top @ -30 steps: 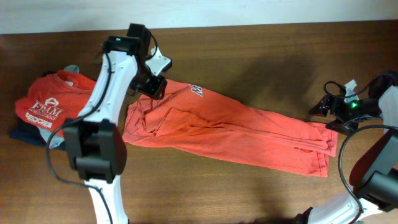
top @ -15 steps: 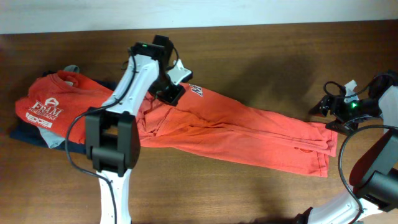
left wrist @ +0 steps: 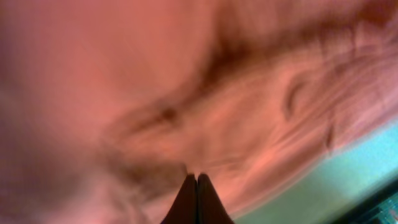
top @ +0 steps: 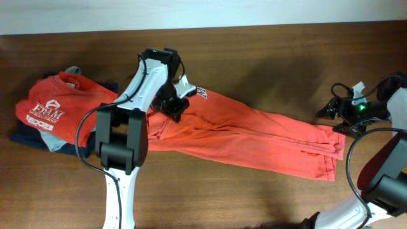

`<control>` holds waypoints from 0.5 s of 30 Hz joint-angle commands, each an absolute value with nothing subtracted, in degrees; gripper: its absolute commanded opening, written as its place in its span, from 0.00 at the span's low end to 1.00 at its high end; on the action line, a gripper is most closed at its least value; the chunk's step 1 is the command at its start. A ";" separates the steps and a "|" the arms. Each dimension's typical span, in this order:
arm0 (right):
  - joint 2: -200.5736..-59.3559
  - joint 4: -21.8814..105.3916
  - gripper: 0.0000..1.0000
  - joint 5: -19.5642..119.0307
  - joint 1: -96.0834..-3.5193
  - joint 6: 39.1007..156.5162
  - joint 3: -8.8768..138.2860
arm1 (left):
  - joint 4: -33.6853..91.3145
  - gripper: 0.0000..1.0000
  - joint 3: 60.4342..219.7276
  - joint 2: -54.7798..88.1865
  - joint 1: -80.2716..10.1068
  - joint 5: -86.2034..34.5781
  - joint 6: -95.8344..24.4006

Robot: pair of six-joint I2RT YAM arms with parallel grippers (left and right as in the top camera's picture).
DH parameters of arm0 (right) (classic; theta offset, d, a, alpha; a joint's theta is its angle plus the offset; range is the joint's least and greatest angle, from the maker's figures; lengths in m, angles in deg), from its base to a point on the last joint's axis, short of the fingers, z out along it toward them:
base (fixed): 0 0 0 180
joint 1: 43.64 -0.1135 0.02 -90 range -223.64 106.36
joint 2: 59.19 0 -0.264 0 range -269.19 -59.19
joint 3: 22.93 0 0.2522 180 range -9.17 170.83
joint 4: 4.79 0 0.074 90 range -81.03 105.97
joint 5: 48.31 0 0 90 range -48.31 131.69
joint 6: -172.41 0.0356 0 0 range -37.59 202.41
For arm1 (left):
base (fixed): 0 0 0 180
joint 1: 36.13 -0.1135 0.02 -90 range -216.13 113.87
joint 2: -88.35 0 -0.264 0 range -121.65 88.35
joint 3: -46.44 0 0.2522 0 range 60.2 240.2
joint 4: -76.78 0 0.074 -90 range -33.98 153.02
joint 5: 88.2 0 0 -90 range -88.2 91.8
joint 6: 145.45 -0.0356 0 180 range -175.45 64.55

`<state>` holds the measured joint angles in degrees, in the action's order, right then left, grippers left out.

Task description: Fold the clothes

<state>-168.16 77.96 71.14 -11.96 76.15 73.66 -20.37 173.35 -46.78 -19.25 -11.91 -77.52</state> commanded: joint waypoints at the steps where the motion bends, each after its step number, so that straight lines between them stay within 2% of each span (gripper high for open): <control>1: -167.55 78.18 0.81 71.23 -12.11 75.78 74.64 | -25.86 0.01 173.52 -46.85 -17.02 -12.37 -77.58; 7: -167.55 78.25 0.81 70.64 -12.09 75.78 74.64 | -28.16 0.01 174.42 -45.18 -16.30 -9.44 -75.11; 8: -167.55 78.29 0.78 69.57 -12.04 75.80 74.64 | -28.16 0.01 175.07 -44.31 -16.47 -7.19 -73.67; 12: -167.55 78.64 0.76 55.12 -11.56 83.54 74.64 | -28.13 0.01 177.13 -39.87 -17.78 -0.33 -69.69; 15: -167.55 78.92 0.84 46.71 -9.70 87.32 74.64 | -27.39 0.03 177.70 -35.81 -20.06 2.86 -67.88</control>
